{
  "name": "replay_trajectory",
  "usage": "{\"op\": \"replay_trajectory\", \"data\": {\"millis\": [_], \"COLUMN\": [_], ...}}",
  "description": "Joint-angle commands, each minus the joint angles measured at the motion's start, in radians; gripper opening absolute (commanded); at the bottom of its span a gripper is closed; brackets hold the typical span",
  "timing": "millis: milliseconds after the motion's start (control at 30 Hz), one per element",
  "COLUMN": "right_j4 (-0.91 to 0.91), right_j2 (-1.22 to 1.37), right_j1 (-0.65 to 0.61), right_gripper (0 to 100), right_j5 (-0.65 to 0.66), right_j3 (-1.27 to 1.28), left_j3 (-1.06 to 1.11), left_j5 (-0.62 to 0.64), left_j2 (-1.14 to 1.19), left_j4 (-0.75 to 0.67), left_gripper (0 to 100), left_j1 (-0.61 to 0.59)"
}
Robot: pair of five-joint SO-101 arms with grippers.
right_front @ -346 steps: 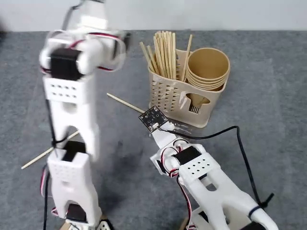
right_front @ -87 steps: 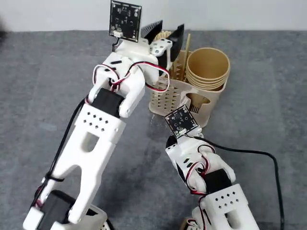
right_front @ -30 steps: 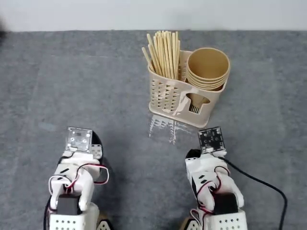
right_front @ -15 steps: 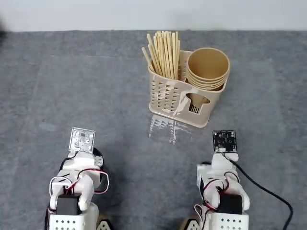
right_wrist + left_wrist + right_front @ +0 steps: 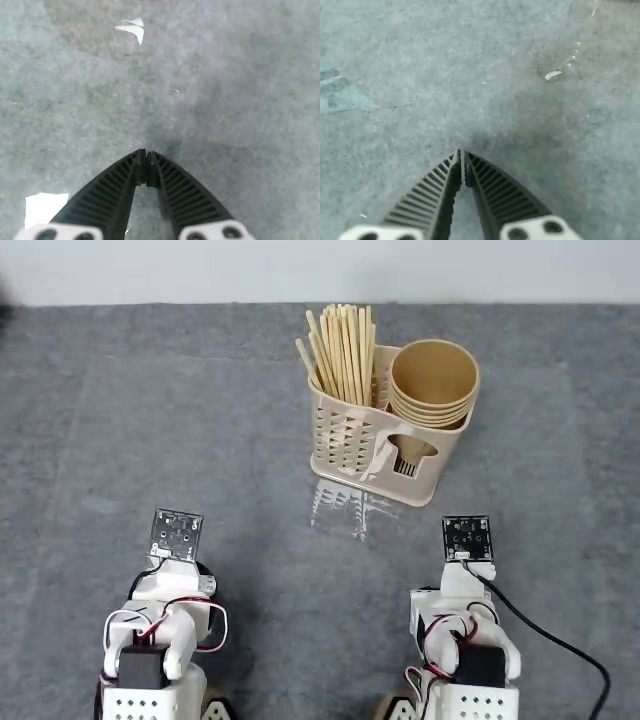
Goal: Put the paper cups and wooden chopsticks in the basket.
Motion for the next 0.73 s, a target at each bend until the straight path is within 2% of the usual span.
{"op": "replay_trajectory", "data": {"millis": [0,700], "right_j4": [0.005,0.005], "right_j2": [-0.013,-0.013], "right_j1": [0.007,0.007], "right_gripper": [0.9,0.9], "right_j5": [-0.011,-0.011], "right_j3": [0.015,0.015], "left_j3": [-0.005,-0.005], "left_j5": [-0.009,-0.009], "left_j2": [0.002,0.002], "left_j4": [0.005,0.005], "left_gripper": [1,1], "left_j1": [-0.008,-0.008]}}
